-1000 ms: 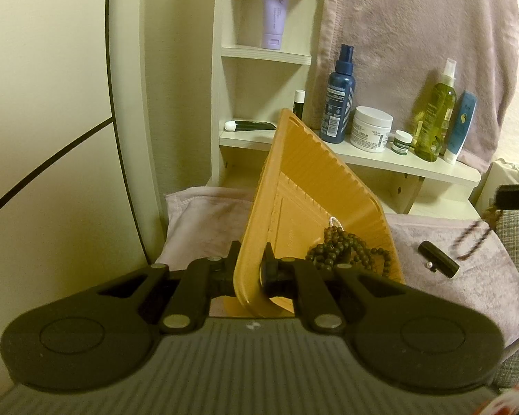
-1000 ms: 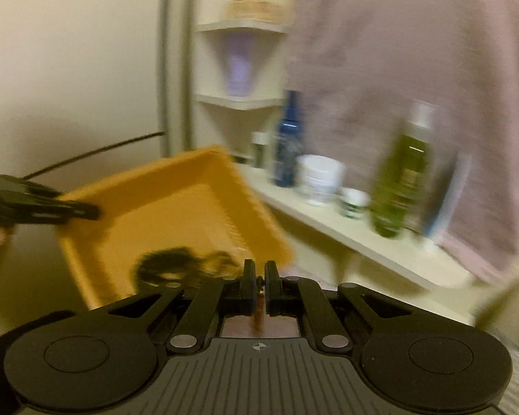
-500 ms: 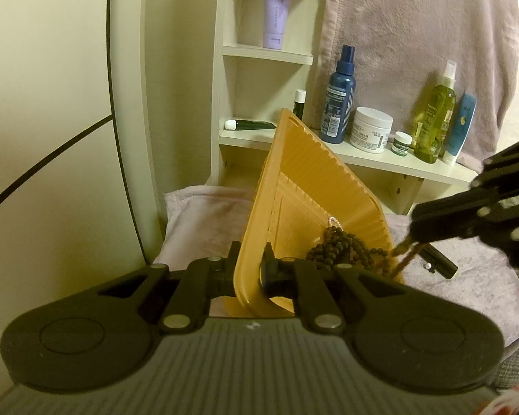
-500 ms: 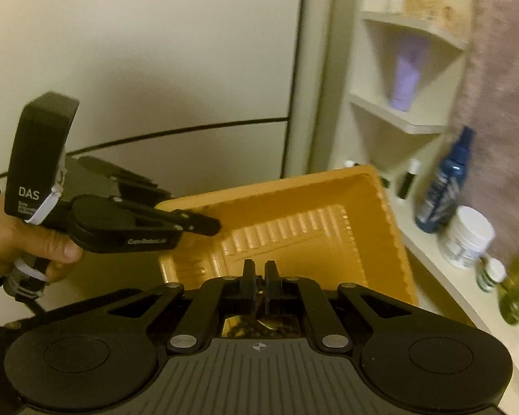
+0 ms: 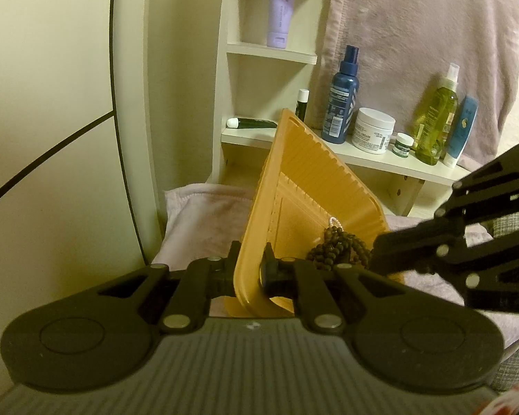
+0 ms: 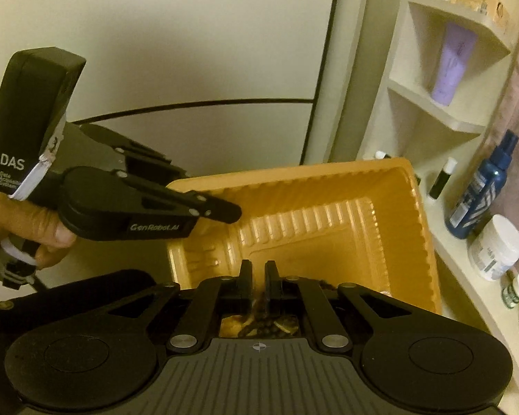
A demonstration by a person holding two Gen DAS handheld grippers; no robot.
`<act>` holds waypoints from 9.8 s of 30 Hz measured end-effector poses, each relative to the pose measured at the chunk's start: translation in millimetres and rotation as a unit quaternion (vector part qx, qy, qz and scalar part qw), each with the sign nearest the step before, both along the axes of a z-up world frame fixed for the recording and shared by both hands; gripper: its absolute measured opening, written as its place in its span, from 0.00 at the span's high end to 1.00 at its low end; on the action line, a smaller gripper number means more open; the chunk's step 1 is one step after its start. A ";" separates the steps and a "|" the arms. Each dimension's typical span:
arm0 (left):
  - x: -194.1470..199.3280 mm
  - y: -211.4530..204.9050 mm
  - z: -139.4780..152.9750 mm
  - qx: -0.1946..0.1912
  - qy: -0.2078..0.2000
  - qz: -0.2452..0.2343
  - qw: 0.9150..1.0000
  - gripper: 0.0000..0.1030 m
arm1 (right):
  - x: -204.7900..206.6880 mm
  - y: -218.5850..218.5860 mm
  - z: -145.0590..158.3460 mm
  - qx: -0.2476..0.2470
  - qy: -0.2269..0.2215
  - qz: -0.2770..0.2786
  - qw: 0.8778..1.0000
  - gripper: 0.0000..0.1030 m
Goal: Organize jewelry
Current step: 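Carry the red-brown bracelet into the orange tray and open the right gripper, then grasp the black cylinder with the right gripper, then carry the black cylinder into the orange tray and open the right gripper, then grasp the small earring on the towel with the right gripper, then carry the earring into the orange tray and open the right gripper, then lower the orange tray flat onto the towel with the left gripper and release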
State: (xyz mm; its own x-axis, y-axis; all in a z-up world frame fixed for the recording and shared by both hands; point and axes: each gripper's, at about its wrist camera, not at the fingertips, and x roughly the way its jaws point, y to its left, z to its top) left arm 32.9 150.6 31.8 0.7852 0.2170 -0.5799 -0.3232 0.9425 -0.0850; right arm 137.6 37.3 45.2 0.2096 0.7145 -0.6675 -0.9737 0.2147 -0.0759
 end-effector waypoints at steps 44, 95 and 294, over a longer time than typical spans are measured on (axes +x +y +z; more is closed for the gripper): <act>1.4 -2.0 -1.8 0.011 0.016 0.006 1.000 0.92 | 70.1 -167.3 -103.7 0.029 0.017 -0.378 0.925 0.56; 0.9 -2.0 -3.5 0.010 0.015 0.004 1.000 0.92 | 14.8 -52.0 -45.9 0.084 0.082 -0.163 0.980 0.78; -69.3 -82.0 -19.0 -0.016 0.116 -0.068 0.991 0.01 | -106.4 -179.7 -13.9 0.053 0.134 -0.520 0.842 0.26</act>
State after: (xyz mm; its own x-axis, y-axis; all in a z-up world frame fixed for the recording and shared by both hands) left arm -36.4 68.6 12.9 0.6506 0.0962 -0.7533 -0.2069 0.9769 -0.0540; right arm 31.2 -142.4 31.3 0.6104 0.2966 -0.7344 -0.2347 0.9533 0.1900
